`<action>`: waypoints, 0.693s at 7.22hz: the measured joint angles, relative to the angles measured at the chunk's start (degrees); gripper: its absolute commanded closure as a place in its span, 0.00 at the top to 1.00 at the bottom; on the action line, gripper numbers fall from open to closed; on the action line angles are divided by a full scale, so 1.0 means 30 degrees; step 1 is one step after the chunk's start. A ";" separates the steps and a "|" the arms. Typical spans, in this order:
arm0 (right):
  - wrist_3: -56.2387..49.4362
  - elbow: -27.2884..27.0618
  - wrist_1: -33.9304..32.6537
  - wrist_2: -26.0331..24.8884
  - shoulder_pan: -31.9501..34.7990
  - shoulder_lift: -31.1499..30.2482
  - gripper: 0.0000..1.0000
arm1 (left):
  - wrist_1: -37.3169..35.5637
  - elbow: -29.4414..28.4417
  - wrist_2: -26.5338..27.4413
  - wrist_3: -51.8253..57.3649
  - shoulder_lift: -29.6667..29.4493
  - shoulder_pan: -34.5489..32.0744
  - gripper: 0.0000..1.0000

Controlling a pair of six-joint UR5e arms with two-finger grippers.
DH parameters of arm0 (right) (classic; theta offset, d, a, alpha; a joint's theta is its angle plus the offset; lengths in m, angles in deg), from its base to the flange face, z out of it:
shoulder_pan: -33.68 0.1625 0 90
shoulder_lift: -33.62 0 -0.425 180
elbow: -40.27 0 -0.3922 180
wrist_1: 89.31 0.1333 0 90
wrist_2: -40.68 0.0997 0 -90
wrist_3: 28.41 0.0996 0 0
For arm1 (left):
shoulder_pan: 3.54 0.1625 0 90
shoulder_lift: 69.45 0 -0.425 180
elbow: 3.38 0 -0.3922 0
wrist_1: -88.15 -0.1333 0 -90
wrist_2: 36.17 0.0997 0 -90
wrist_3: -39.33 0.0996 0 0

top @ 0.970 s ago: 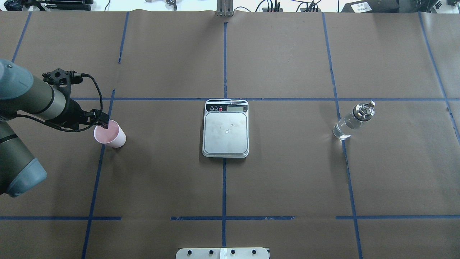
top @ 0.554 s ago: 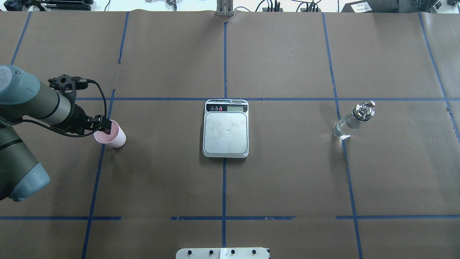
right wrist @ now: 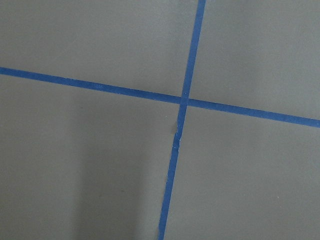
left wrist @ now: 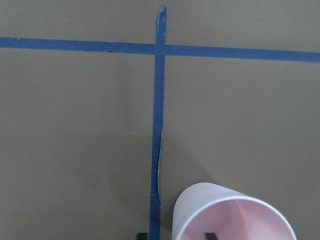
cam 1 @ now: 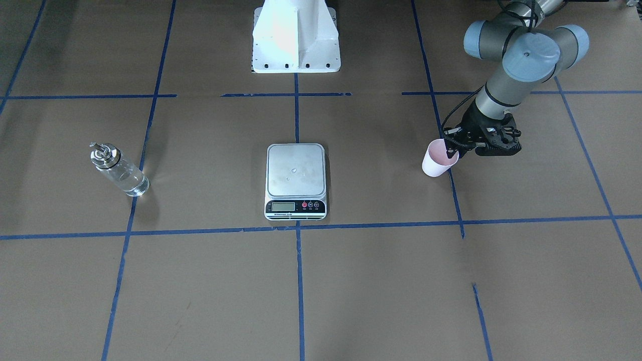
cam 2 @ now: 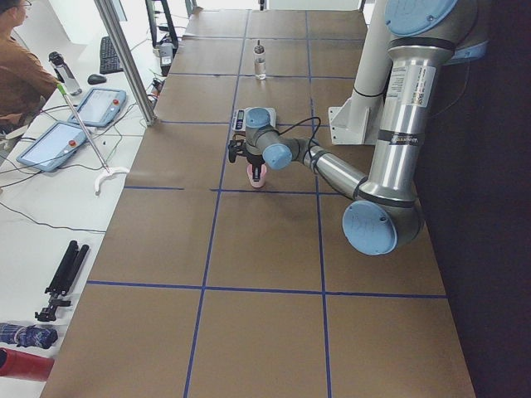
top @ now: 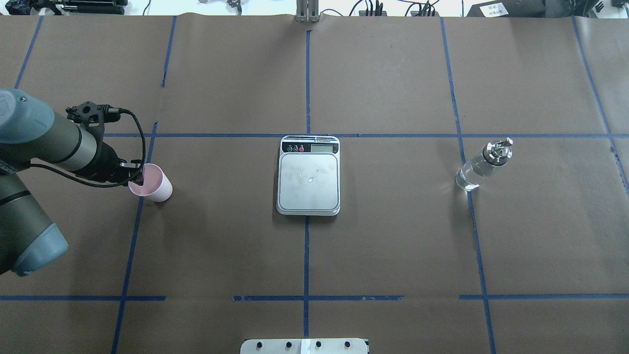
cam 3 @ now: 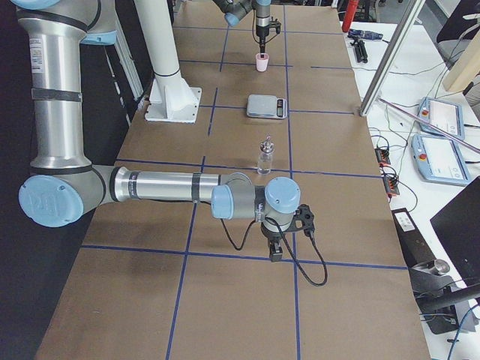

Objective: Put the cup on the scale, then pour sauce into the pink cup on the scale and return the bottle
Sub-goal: 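Lift the pink cup with the left gripper and carry it over the scale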

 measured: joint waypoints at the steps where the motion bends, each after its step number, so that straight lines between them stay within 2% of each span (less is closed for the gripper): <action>1: 0.0000 0.0007 -0.0014 0.0003 0.0000 0.0000 1.00 | -0.0006 0.0153 -0.0025 -0.0046 0.0011 -0.0013 0.00; 3: 0.0000 0.0009 -0.0025 0.0045 0.0000 0.0001 1.00 | -0.0605 0.1428 -0.0144 -0.0076 0.0261 -0.0171 0.00; 5: 0.0000 -0.0008 -0.0001 0.0325 0.0019 0.0000 1.00 | -0.2923 0.3158 -0.0155 -0.0153 -0.0129 -0.0240 0.00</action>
